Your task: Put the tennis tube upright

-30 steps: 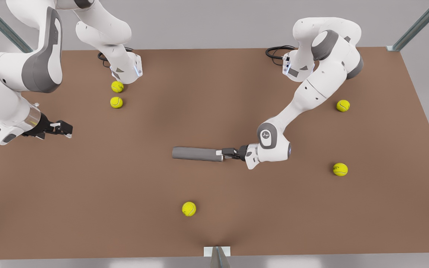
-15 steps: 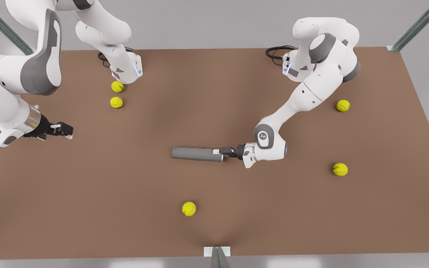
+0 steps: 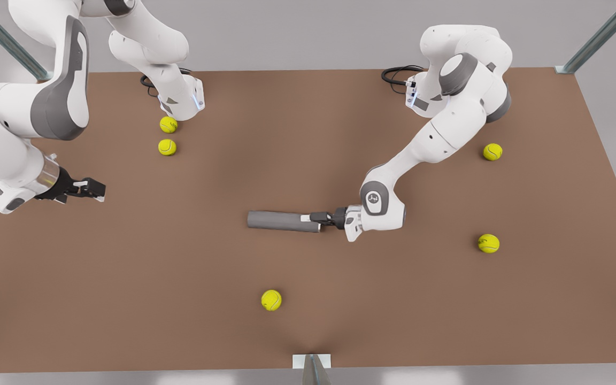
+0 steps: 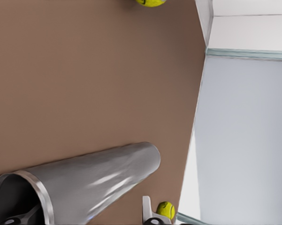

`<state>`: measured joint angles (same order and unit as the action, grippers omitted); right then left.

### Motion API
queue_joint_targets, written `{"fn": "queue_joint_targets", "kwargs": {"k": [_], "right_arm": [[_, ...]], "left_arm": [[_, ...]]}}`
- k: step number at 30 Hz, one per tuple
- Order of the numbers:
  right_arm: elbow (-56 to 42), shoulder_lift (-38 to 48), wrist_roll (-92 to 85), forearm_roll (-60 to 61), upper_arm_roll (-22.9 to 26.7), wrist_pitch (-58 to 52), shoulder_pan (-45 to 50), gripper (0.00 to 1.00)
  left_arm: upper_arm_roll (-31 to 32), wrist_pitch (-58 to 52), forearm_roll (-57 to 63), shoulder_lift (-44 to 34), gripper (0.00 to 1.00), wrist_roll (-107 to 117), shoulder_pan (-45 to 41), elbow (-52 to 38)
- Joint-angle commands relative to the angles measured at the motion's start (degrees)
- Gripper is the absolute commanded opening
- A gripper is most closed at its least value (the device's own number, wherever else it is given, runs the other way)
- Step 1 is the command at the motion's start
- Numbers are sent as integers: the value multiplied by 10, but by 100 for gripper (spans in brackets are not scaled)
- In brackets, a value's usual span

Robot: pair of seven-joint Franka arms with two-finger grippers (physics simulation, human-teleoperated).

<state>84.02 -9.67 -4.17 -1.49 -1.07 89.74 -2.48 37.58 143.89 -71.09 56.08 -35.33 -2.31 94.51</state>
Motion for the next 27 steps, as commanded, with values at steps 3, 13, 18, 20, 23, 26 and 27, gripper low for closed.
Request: {"fn": "queue_joint_targets", "kwargs": {"k": [3, 13, 18, 20, 23, 26, 27], "right_arm": [[-20, 1, -3, 0, -1, -4, 0, 100], [-36, -1, -2, -8, -67, 27, 2, 100], [-39, 0, -3, -25, -68, 32, -2, 100], [-38, -1, -3, -23, -68, 31, -1, 100], [-38, -1, -3, -22, -68, 28, -2, 100], [-38, 0, -3, -23, -68, 29, -1, 100], [-38, -1, -3, -23, -68, 26, -1, 100]], "left_arm": [[2, -1, -12, -1, 83, 0, 2, 0], [15, -11, -51, -6, 82, 1, 11, -4], [29, -9, -56, -11, 82, 1, 24, -4], [32, -7, -56, -12, 77, 1, 24, -4], [35, -5, -58, -11, 66, 1, 23, -4], [36, -5, -58, -11, 41, 1, 24, -4], [35, -5, -58, -11, 34, 1, 25, -4]]}}
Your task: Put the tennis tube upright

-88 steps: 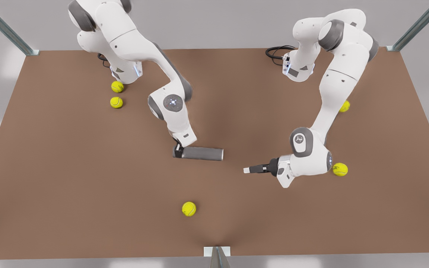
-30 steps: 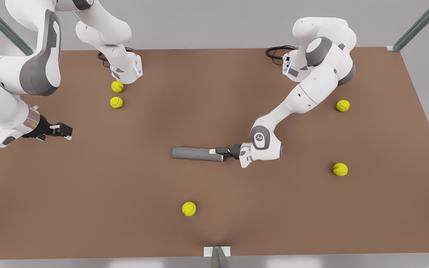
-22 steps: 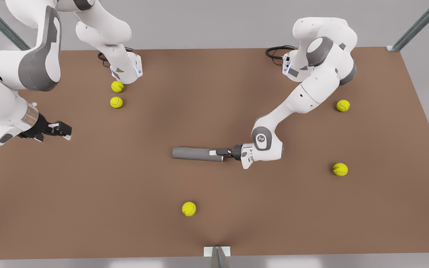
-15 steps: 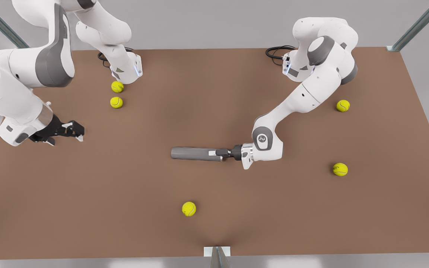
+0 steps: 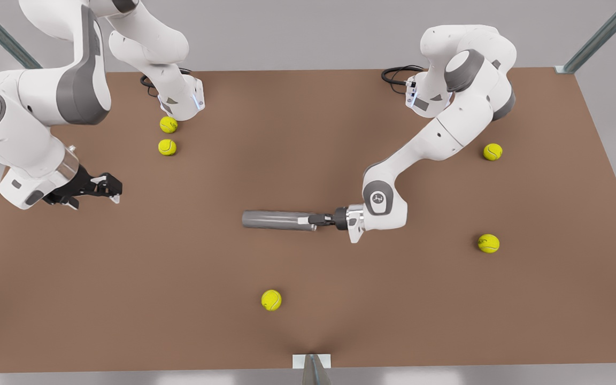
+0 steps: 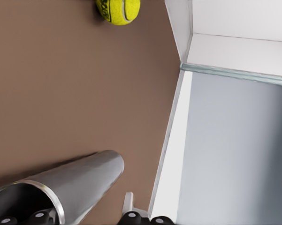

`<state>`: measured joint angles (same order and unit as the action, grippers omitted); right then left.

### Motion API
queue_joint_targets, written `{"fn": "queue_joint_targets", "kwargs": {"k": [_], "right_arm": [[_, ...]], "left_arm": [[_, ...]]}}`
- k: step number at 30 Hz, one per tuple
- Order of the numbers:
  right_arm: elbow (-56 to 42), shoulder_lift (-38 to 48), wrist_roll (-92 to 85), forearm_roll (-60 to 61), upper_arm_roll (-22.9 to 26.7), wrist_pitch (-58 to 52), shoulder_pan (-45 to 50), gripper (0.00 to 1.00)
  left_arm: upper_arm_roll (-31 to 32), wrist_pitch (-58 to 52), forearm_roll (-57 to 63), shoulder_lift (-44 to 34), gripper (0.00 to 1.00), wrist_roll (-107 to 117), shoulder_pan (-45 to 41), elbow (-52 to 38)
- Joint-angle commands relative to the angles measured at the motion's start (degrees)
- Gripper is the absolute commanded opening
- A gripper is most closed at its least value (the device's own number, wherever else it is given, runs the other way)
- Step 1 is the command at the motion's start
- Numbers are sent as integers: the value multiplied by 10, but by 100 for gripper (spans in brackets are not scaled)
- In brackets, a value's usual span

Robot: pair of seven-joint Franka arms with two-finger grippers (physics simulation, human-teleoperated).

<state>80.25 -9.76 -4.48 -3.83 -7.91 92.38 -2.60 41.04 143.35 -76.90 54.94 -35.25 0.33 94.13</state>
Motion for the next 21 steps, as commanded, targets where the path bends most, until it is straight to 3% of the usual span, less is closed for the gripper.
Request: {"fn": "queue_joint_targets", "kwargs": {"k": [1, 3, 21], "right_arm": [[0, 0, 0, 0, 0, 0, 0, 100], [0, 0, 0, 0, 0, 1, 0, 100], [4, -1, 0, 0, 1, 0, 0, 100]], "left_arm": [[0, 0, 0, 0, 28, 0, 0, 0], [0, 0, 0, 0, 21, 0, 1, 0], [18, -3, -45, -4, 21, 0, 23, 1]]}}
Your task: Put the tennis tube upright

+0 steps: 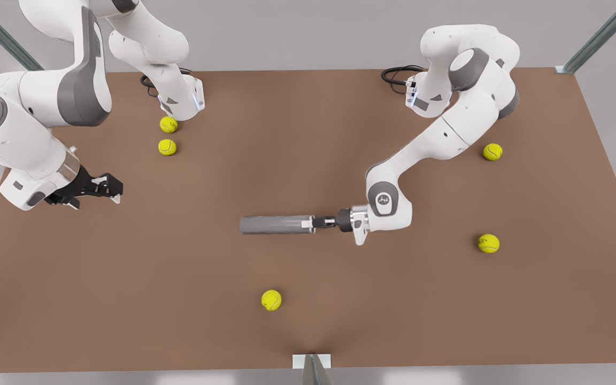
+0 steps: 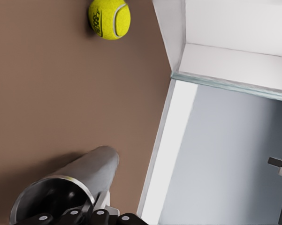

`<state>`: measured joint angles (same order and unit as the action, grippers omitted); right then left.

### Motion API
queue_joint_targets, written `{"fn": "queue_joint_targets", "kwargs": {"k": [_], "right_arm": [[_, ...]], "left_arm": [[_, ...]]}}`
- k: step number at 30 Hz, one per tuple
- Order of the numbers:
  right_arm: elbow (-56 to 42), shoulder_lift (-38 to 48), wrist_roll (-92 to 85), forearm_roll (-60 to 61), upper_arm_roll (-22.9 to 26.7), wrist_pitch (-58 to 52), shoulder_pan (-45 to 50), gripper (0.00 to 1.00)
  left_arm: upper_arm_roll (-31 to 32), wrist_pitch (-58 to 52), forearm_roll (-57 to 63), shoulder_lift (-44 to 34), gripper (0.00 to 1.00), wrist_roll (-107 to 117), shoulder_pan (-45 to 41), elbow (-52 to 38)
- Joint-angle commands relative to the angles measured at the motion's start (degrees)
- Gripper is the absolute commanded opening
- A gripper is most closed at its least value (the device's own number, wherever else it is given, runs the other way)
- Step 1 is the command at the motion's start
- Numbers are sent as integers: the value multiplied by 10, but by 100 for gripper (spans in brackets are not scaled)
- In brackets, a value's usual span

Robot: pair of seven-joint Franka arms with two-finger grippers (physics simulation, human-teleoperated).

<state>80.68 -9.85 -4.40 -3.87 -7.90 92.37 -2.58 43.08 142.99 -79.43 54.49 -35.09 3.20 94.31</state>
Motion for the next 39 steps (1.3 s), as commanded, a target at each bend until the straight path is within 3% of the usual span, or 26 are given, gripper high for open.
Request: {"fn": "queue_joint_targets", "kwargs": {"k": [1, 11, 13, 25, 35, 39], "right_arm": [[0, 0, 0, 0, 0, 0, 0, 100], [-5, -16, 6, -4, 8, 18, -7, 100], [-8, -13, -1, 2, 6, 13, -53, 100], [-7, -25, 4, 3, 5, 6, -53, 100], [-7, -25, 4, 4, 5, 7, -52, 100], [-7, -25, 4, 3, 5, 9, -52, 100]], "left_arm": [[3, -2, -20, 1, 21, -1, 5, 0], [12, -32, -13, -1, 21, 26, 49, -5], [11, -39, 16, -3, 21, 59, 50, -16], [10, -43, 224, -73, 21, 368, 65, -37], [5, -44, 233, -109, 21, 402, 76, -30], [5, -44, 288, -127, 21, 450, 84, -27]]}}
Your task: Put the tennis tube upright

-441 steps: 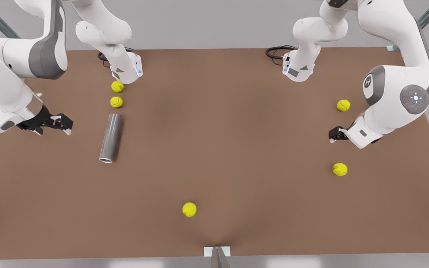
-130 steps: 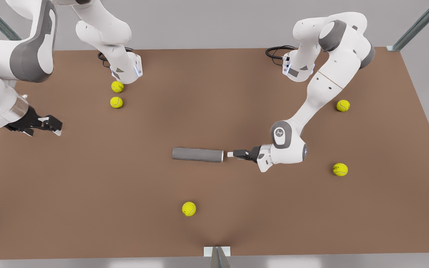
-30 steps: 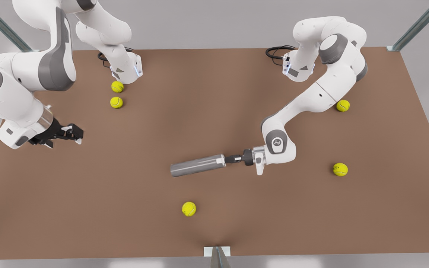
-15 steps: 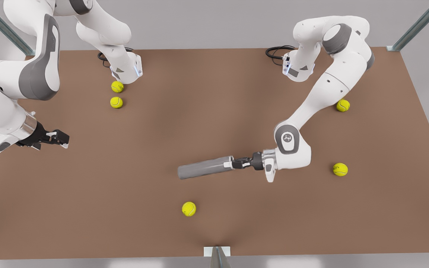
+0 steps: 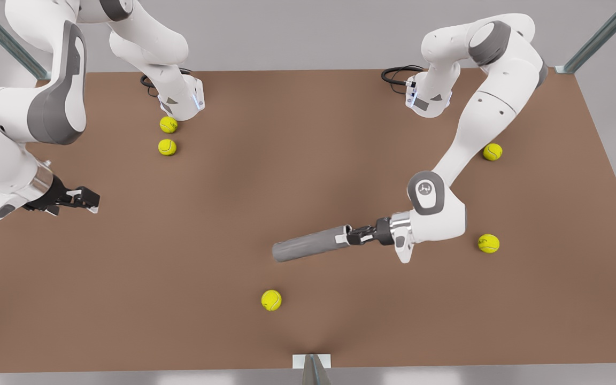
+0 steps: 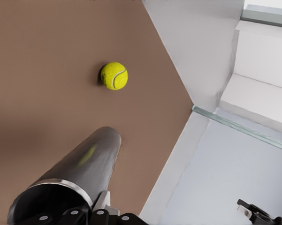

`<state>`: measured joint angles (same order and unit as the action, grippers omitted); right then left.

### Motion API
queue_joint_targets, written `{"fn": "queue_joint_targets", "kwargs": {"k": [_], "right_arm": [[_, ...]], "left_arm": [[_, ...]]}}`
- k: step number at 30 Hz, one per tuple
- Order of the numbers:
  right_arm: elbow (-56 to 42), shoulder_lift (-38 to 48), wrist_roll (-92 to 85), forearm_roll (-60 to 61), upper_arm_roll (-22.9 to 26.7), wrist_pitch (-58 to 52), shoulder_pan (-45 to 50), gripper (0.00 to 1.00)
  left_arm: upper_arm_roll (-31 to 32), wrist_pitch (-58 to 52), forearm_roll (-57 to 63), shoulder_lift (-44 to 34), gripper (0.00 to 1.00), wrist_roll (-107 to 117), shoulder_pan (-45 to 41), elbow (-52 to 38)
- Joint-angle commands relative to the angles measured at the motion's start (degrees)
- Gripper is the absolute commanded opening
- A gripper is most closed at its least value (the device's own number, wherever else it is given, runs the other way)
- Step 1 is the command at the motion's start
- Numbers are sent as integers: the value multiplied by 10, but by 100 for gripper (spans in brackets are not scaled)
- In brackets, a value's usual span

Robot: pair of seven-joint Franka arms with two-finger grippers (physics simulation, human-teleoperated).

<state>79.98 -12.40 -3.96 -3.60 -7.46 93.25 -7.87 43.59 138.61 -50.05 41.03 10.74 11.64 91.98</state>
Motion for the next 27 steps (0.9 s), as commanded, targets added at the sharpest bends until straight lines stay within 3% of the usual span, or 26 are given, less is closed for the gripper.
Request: {"fn": "queue_joint_targets", "kwargs": {"k": [1, 4, 27], "right_arm": [[0, 0, 0, 0, 1, 0, 0, 100], [0, 0, 0, 1, 0, 0, 1, 100], [1, 0, 0, 0, 0, -4, 1, 100]], "left_arm": [[0, 0, 3, -4, 21, 5, 1, 0], [-1, 0, 9, -24, 21, 28, 8, 8], [0, -84, 372, -81, 21, 263, 68, -15]]}}
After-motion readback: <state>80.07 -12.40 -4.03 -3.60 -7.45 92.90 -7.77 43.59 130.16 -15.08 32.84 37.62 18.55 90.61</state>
